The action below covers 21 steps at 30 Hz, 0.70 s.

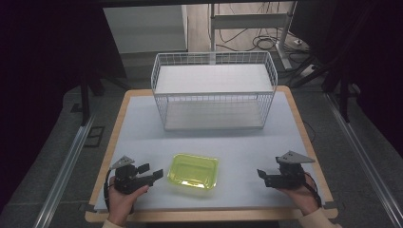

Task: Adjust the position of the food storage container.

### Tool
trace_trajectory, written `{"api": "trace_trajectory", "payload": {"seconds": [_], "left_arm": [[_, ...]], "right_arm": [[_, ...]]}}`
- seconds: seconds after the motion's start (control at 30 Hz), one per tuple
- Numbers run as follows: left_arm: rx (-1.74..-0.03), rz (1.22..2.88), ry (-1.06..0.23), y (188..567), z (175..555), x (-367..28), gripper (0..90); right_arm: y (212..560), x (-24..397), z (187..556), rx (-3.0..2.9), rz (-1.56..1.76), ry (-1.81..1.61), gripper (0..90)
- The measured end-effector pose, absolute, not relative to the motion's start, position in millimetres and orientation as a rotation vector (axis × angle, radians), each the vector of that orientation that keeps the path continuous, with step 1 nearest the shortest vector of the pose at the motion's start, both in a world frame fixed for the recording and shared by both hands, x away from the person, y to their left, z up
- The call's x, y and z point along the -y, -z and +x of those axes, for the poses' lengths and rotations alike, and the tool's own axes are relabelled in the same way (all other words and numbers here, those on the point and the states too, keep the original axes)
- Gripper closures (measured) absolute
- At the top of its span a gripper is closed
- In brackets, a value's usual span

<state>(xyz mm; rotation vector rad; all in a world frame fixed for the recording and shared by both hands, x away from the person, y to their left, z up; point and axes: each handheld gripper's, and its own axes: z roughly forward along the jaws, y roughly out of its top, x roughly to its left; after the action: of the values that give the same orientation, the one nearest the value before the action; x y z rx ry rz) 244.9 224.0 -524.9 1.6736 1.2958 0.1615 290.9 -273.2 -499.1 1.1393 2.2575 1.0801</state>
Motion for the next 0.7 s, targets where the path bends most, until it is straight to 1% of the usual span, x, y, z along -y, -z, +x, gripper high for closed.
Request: {"api": "trace_trajectory", "payload": {"seconds": [0.6,0.7], "left_arm": [[-1.291,1.711,-0.172,526.1,245.5,-222.4,24.1],[-1.288,1.718,-0.175,526.4,245.8,-222.3,24.1]], "right_arm": [[500.2,274.4,292.3,-2.265,1.146,-1.097,22.4],[498.4,274.9,292.8,-2.268,1.157,-1.103,25.1]]}}
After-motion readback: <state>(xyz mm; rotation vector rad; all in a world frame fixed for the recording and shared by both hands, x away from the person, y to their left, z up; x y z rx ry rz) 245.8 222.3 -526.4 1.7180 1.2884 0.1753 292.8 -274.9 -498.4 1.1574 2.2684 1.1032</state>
